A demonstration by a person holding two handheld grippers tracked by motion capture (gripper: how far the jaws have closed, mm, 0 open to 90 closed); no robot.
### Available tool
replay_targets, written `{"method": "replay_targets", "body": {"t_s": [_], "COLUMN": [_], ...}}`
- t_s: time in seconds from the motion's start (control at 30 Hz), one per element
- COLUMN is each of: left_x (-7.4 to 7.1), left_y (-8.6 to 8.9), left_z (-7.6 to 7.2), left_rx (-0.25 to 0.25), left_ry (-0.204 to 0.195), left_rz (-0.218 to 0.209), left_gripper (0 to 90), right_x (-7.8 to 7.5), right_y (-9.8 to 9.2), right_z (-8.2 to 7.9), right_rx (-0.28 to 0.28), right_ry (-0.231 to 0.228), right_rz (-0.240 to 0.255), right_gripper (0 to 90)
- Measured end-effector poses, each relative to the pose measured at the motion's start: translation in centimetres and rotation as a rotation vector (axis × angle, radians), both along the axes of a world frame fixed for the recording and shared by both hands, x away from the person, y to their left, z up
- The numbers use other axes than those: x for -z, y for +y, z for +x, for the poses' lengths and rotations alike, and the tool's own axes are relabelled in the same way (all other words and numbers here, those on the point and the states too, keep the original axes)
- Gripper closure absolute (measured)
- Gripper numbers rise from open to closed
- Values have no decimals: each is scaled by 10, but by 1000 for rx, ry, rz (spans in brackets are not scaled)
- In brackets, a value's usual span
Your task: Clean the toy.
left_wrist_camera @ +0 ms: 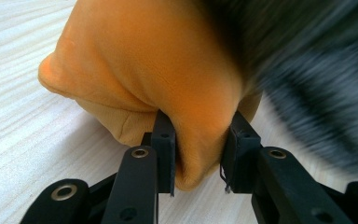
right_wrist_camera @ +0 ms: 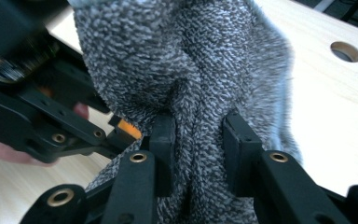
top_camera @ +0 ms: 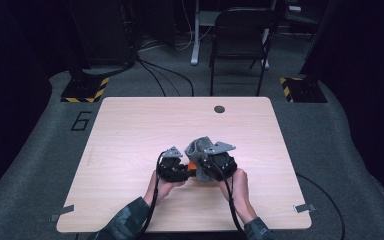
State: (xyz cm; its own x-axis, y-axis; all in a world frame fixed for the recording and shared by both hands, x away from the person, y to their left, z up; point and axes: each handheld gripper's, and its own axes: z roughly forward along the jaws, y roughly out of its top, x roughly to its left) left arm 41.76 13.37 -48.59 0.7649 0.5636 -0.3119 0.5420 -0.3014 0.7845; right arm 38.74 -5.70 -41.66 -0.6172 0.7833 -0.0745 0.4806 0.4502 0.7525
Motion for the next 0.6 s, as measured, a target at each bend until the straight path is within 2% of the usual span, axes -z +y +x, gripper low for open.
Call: {"method": "replay_targets", "body": {"t_s": [0.03,0.1,0.27,0.33,0.37,0.6], "left_x": [0,1,1,1,1,2], "left_y": [0,1,0,1,1,1], "left_z": [0,1,1,1,2,1], "left_rx": [2,2,8,1,5,2], "left_ry": [0,5,-6,6,3,8], "left_rz": [7,2,8,-2,0,-7], "left_gripper": [698,698,698,698,698,698], "right_x": [4,8,8,8,8,17], "right_y": [2,2,-5,-9,-13,-41], "right_z": [1,2,4,5,6,18], "right_rx": [-2,4,17,23,40,132], "right_ry": [-3,-11,-3,-3,-2,52], "right_rz": [-18,-23,-51,-73,-86,-92], "right_gripper": [685,688,690,690,690,692]}}
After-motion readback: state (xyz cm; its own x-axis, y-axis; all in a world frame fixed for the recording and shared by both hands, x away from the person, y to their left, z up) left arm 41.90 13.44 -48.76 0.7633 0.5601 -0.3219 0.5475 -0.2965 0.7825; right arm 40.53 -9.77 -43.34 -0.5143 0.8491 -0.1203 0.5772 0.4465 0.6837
